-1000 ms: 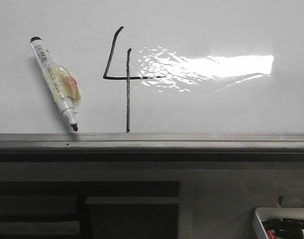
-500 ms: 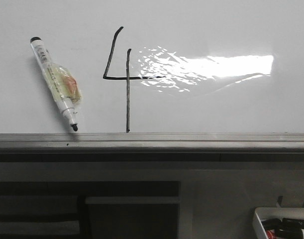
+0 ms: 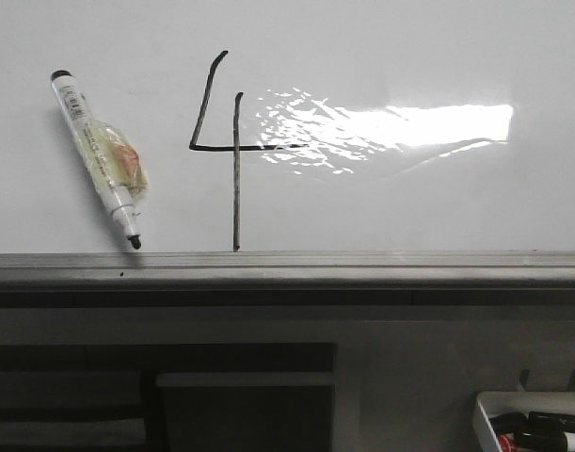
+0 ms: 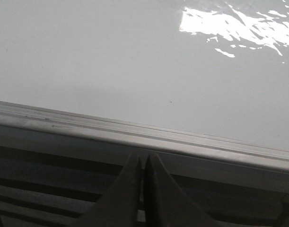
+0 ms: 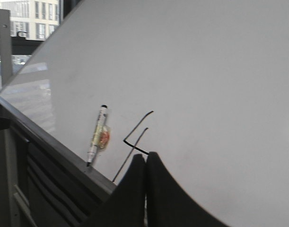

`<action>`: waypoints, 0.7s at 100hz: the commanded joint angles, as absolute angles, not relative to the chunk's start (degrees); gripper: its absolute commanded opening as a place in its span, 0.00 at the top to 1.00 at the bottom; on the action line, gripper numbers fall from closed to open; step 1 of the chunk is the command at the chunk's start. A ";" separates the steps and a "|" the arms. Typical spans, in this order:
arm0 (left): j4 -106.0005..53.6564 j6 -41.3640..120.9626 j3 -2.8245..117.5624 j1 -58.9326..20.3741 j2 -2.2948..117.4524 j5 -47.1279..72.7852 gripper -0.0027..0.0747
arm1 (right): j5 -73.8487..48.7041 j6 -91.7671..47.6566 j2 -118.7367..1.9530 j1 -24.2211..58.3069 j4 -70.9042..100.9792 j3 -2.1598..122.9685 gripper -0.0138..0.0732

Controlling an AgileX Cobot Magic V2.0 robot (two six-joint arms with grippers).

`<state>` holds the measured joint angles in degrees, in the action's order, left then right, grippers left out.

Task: Write number 4 on whiteboard

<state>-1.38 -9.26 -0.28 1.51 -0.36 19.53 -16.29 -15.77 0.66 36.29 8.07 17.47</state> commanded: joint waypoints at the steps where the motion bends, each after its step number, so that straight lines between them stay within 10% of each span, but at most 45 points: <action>1: -1.88 -9.27 -1.16 1.74 -1.92 17.11 0.99 | -9.46 -16.40 1.53 30.69 7.52 16.78 0.91; 30: -1.88 -9.27 -1.16 1.74 -1.92 17.11 0.99 | -0.40 -15.14 1.53 9.91 7.67 3.45 0.91; 70: -1.88 -9.27 -1.16 1.74 -1.92 16.99 0.99 | -19.08 -13.56 1.62 6.13 8.17 -2.21 0.91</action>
